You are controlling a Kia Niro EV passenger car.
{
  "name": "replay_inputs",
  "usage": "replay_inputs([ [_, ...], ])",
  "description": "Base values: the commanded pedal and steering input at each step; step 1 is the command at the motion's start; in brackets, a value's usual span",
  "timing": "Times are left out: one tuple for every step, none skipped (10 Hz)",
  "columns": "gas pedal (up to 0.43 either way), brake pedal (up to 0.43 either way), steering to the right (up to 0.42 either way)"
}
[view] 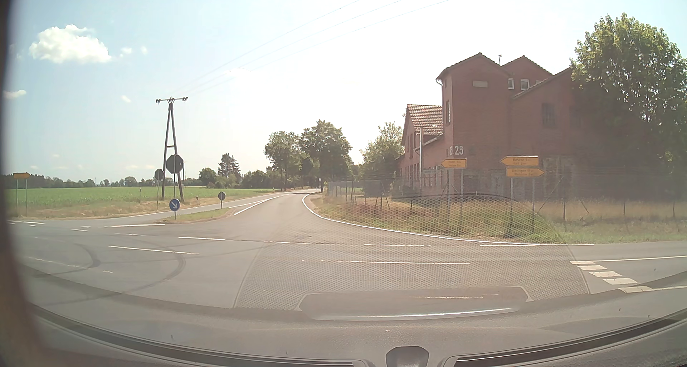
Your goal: Follow the waypoints while adhering to traffic rules and regulations
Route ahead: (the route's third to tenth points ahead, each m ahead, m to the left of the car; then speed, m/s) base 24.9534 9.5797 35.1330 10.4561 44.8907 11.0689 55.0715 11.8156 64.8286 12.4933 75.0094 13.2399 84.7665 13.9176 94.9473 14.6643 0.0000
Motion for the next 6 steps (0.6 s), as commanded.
replay_inputs([
  [0.000,0.360,-0.064],
  [0.000,0.360,-0.064],
  [0.000,0.360,-0.064],
  [0.000,0.360,-0.064],
  [0.000,0.360,-0.064],
  [0.000,0.354,-0.064],
])
